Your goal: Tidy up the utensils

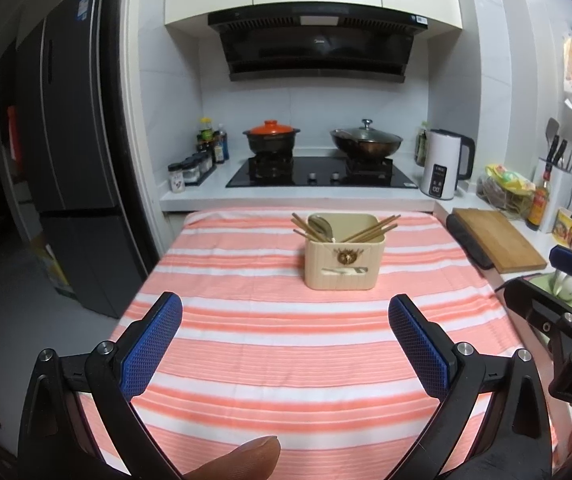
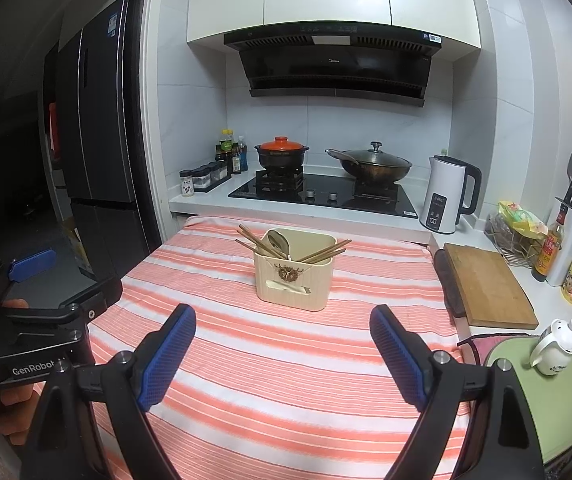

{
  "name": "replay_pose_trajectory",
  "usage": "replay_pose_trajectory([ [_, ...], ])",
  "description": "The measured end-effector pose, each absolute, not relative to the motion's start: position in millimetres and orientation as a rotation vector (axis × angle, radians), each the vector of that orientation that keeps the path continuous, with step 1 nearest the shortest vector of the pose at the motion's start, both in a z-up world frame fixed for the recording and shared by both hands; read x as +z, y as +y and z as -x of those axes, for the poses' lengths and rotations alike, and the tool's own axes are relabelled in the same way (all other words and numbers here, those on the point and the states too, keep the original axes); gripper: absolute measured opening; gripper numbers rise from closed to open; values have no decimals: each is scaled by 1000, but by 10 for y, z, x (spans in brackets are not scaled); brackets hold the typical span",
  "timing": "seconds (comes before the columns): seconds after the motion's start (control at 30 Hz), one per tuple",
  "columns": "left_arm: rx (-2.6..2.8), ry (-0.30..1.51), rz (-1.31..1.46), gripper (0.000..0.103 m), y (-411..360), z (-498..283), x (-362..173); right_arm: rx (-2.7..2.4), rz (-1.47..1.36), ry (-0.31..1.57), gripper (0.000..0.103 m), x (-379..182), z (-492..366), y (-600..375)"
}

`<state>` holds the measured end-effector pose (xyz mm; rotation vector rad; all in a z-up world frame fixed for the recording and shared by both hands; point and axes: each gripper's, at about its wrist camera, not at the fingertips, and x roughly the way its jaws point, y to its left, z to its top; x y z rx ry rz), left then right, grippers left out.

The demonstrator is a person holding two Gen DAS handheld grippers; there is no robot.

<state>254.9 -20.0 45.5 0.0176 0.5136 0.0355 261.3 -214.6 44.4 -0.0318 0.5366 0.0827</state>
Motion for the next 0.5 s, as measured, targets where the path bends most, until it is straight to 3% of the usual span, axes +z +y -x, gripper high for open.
replay_pose_trajectory([
  [0.5, 35, 526, -23, 103, -211, -2554, 426, 90, 38, 541, 90, 452, -2604, -2118],
])
